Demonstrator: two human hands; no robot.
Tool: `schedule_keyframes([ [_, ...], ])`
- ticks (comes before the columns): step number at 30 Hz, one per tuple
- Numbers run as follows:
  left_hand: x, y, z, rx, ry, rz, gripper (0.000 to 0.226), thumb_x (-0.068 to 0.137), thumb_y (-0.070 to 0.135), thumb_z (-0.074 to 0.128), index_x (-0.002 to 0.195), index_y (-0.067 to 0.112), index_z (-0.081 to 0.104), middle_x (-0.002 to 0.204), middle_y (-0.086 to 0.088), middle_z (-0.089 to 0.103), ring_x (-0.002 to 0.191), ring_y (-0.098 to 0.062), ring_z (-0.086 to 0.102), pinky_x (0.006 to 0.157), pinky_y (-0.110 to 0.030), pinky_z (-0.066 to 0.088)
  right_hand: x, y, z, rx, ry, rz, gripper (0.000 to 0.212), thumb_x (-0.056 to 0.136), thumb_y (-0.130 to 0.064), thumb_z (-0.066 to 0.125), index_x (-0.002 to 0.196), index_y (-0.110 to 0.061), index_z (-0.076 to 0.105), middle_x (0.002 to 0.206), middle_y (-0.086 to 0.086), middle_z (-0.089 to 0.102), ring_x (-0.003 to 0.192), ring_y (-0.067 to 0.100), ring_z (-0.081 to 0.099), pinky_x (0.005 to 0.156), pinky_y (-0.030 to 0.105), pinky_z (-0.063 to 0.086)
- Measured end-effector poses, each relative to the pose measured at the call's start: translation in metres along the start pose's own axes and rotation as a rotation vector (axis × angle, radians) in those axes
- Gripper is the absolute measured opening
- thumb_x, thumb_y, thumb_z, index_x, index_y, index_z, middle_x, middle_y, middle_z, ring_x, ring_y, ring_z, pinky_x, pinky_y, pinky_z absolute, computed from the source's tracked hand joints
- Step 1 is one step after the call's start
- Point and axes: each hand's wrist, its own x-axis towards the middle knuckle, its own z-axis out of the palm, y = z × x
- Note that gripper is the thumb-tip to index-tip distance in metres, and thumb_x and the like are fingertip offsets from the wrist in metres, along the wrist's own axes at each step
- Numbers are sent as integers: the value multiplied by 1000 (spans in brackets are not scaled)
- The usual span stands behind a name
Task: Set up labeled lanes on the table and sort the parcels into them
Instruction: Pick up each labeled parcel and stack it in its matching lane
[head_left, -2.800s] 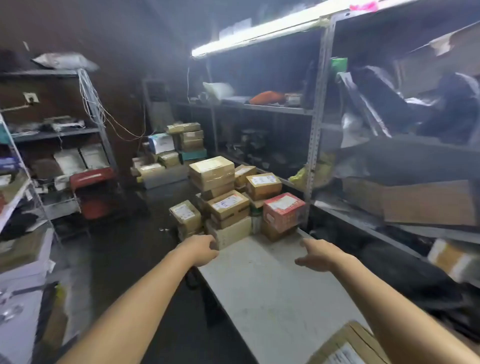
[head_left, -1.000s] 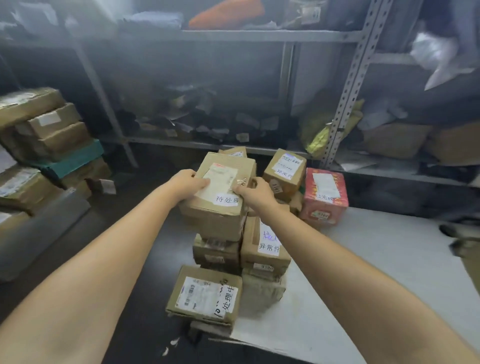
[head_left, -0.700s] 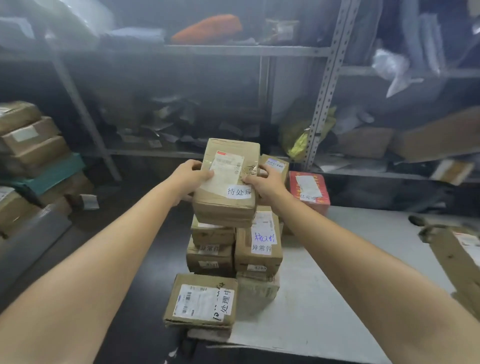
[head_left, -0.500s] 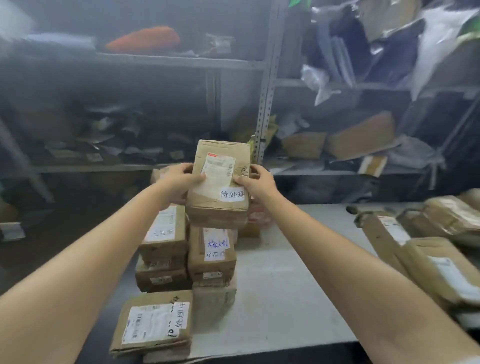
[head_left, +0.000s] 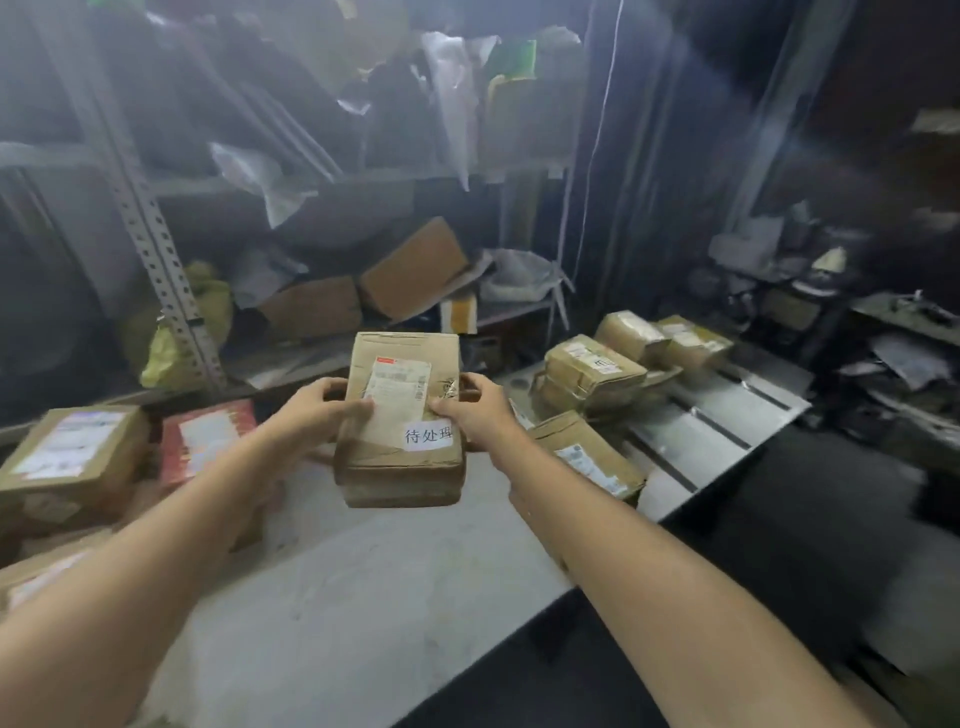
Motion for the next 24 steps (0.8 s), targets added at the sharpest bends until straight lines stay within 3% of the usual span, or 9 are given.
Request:
schedule_keyframes([
  [3,12,26,66,-19,-77,-42,55,91,32,72,139,23,46,117,0,63,93,-18,66,59,-36,56,19,16,-70,-36,23,7,69,79,-23,84,139,-18,51,118,-3,63,112,24,64,96,48,55],
  [7,27,47,142,-26,-167,-79,61,91,31,72,143,26,40,128,-3,60,98,-26,66,71,-40,60,46,35,-150,-93,15,41,86,77,-23,86,150,-19,40,143,3,53,123,26,58,101,49,52],
  [14,56,61,218,-64,-277,-138,73,92,30,71,149,40,27,133,-11,58,95,-31,72,69,-39,62,83,68,-229,-118,-34,101,88,75,-21,88,149,-21,42,143,2,53,119,24,60,96,47,56],
  [20,96,55,251,-78,-306,-183,72,93,34,68,151,41,26,132,-15,57,96,-34,71,69,-40,63,112,87,-259,-143,-79,136,79,82,-14,82,150,-19,41,138,4,55,107,17,60,77,29,57],
  [24,116,53,271,-104,-301,-196,74,93,31,69,151,42,25,136,-14,55,99,-35,70,70,-43,63,136,98,-269,-143,-65,160,78,80,-13,83,147,-22,44,138,4,56,114,22,63,90,42,58],
])
